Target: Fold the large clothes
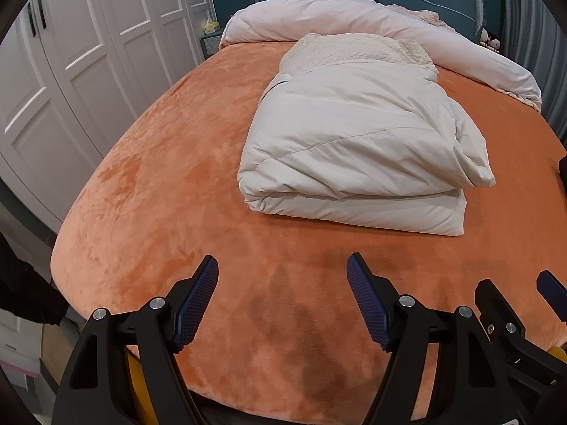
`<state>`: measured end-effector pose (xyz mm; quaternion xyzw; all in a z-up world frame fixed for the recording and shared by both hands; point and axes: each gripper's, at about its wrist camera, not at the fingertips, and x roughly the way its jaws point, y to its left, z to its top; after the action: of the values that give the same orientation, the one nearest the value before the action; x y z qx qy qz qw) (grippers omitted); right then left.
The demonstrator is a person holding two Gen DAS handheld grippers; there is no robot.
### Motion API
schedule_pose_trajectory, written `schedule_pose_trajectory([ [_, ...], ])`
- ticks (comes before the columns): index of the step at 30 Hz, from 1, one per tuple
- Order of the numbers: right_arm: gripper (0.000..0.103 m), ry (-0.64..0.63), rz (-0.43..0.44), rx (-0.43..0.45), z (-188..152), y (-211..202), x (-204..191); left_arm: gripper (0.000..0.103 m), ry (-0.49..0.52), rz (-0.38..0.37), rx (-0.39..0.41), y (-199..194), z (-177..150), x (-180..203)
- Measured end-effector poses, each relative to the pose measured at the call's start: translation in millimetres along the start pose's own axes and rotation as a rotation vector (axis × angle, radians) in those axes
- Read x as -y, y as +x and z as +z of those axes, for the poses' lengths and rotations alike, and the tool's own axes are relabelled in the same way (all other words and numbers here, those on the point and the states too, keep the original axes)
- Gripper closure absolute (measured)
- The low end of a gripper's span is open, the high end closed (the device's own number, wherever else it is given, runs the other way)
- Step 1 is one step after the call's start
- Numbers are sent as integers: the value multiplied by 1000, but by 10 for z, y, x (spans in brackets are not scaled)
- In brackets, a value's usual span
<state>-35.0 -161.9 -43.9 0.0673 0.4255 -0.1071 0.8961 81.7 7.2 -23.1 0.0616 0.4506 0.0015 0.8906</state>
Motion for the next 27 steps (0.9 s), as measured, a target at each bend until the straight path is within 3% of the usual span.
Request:
schedule_pose_trajectory([
  [27, 24, -1, 6, -4, 28, 31, -9, 30, -9, -24, -10, 22, 14, -21],
])
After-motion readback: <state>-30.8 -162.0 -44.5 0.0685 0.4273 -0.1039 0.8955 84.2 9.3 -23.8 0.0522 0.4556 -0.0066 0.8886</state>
